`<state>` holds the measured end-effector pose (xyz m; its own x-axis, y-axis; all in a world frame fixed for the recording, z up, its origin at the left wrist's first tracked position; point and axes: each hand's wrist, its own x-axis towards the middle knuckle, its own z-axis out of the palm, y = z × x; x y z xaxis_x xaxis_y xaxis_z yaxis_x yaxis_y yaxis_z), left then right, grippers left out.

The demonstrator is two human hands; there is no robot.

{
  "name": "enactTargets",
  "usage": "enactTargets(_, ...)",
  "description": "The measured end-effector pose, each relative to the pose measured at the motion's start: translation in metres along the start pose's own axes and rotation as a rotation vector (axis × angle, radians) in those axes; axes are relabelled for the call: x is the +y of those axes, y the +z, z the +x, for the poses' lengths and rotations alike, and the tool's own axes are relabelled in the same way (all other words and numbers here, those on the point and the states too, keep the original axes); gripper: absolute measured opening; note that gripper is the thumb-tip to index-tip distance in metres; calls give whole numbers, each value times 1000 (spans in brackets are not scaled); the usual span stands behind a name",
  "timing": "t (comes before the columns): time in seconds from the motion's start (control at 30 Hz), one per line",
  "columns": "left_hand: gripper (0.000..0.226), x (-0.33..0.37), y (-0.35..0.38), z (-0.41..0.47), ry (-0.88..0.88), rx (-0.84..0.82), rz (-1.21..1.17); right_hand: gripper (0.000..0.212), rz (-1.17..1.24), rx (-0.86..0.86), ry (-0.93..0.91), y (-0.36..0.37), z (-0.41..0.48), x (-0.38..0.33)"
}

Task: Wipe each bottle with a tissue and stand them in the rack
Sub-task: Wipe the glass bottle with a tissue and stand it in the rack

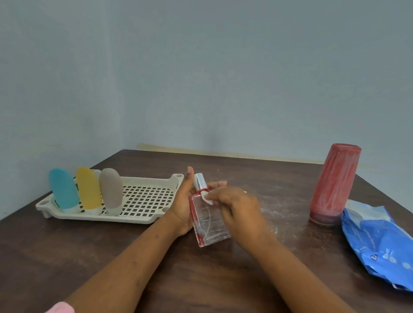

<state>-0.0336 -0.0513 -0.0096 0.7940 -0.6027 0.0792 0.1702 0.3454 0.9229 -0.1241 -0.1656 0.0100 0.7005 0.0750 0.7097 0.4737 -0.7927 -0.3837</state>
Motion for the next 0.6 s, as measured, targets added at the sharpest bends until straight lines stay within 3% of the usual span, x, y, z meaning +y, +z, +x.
enactTargets(0.17,103,-3,-7,4,7,9,51,25,-159,-187,-229,9,-3,-21)
enactTargets(0.27,103,-2,-8,4,0,3,64,31,-230,-223,-272,9,-3,-20)
enactTargets(0.47,99,-1,-1,1,-8,-2,22,19,-48,-69,-86,5,-1,-2)
enactTargets(0.6,98,-1,0,1,5,17,16,22,104,22,106,-5,-1,3)
